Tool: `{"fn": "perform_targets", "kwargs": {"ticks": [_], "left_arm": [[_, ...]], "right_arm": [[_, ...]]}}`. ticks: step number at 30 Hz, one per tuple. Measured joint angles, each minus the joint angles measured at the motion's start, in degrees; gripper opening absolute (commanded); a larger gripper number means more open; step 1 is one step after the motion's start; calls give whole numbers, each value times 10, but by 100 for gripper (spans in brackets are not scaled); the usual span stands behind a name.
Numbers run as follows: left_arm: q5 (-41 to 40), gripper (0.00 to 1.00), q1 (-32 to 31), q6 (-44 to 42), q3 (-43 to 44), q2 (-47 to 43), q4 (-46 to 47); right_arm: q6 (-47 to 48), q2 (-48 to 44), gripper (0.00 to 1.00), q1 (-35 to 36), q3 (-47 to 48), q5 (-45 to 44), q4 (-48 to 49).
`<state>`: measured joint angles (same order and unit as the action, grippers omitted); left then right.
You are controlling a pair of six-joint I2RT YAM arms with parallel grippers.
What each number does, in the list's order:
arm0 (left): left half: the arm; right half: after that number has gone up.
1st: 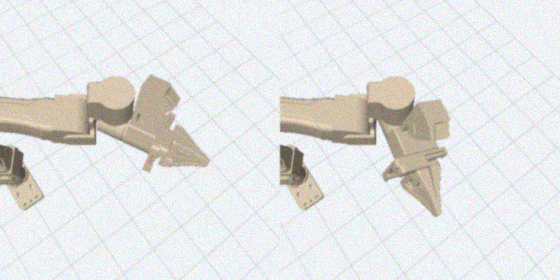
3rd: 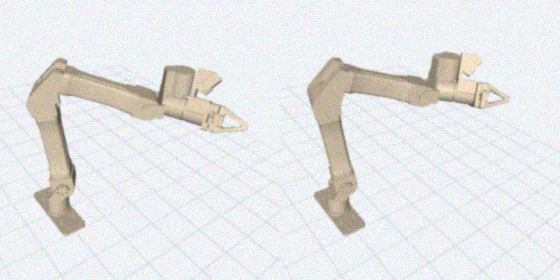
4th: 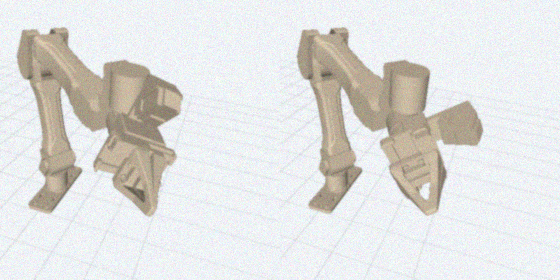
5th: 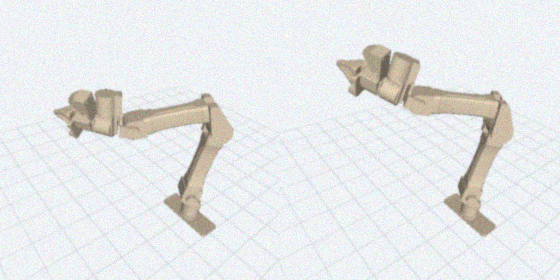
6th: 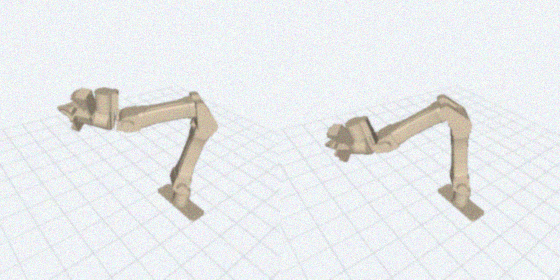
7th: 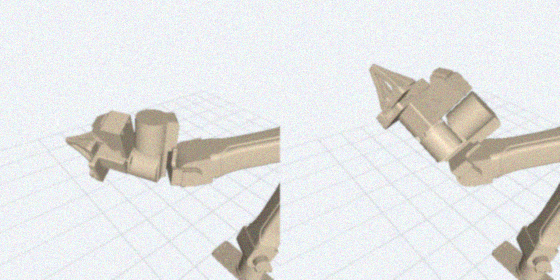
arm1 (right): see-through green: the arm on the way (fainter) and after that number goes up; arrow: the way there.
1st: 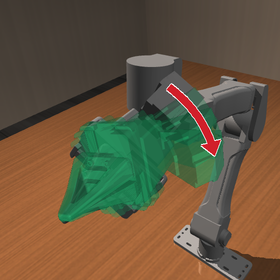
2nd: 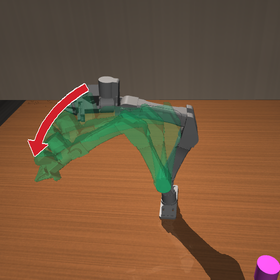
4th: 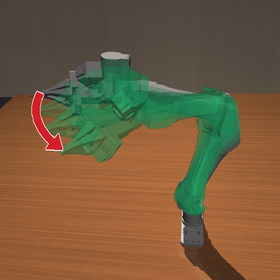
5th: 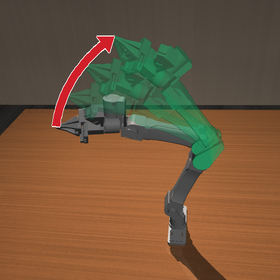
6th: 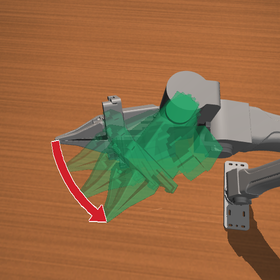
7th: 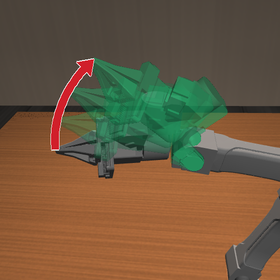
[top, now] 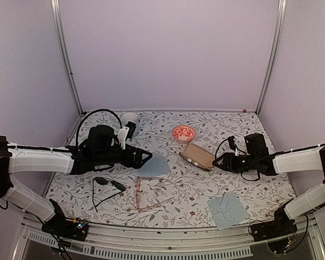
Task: Organize the sunglasses
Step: Place the sunglasses case at the center of the board, then move the glasses cleaning cloth to the center of the board.
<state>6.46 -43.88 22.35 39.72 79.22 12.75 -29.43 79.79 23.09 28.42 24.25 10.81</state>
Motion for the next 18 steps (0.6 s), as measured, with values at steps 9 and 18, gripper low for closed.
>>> {"fn": "perform_targets", "kwargs": {"ticks": [9, 18], "left_arm": [[-50, 96, -21, 11, -53, -78, -37], [-74, 96, -30, 10, -67, -72, -40]], "right_arm": [[0, -50, 64, 100, 2, -64, -53], [-43, -66, 64, 169, 31, -179, -203]]}}
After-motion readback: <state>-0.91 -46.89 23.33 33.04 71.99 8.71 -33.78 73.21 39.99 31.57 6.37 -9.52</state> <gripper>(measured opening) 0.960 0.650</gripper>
